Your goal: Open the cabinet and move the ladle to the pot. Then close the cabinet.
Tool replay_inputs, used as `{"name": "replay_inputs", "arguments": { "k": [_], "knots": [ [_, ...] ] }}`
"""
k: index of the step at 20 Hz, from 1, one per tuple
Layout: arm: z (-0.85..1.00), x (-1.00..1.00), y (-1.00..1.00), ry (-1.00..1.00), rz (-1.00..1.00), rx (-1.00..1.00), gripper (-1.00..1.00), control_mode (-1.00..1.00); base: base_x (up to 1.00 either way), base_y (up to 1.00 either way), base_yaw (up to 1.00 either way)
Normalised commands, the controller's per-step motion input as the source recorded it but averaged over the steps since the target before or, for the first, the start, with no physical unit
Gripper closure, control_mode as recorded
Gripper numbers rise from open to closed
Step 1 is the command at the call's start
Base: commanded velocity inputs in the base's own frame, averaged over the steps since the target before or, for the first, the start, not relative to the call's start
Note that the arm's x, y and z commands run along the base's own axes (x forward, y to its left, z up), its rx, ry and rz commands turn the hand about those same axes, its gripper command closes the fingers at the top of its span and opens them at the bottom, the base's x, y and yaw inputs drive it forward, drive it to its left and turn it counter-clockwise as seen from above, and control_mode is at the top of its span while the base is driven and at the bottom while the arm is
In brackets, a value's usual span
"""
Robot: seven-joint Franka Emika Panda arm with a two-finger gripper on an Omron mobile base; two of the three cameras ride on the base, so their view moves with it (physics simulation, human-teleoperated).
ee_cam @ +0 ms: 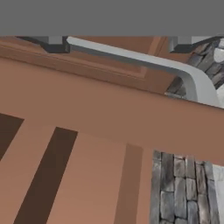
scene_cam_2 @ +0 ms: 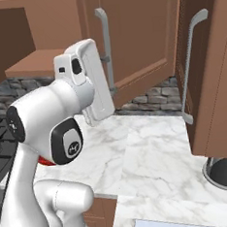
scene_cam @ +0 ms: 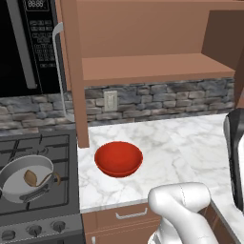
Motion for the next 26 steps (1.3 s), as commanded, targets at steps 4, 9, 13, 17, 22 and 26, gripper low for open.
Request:
{"name": "replay_inputs", "arguments": {
  "k": [4,9,13,17,22,26],
  "knots": [
    [-0.15,0.96,0.03,0.00,0.05,-0.01,-1.00,-1.00,0.00,0.00,0.00],
    [-0.17,0.88,0.00,0.00,0.03,0.00,-1.00,-1.00,0.00,0.00,0.00],
    [-0.28,0.79,0.00,0.00,0.03,0.00,-1.00,-1.00,0.00,0.00,0.00],
    [-0.41,0.86,0.00,-0.02,0.08,0.00,-1.00,-1.00,0.00,0.00,0.00],
    [-0.36,0.89,0.00,0.00,0.08,0.00,-1.00,-1.00,0.00,0.00,0.00],
    [-0.29,0.90,0.00,0.00,0.07,0.00,-1.00,-1.00,0.00,0.00,0.00]
  ]
}}
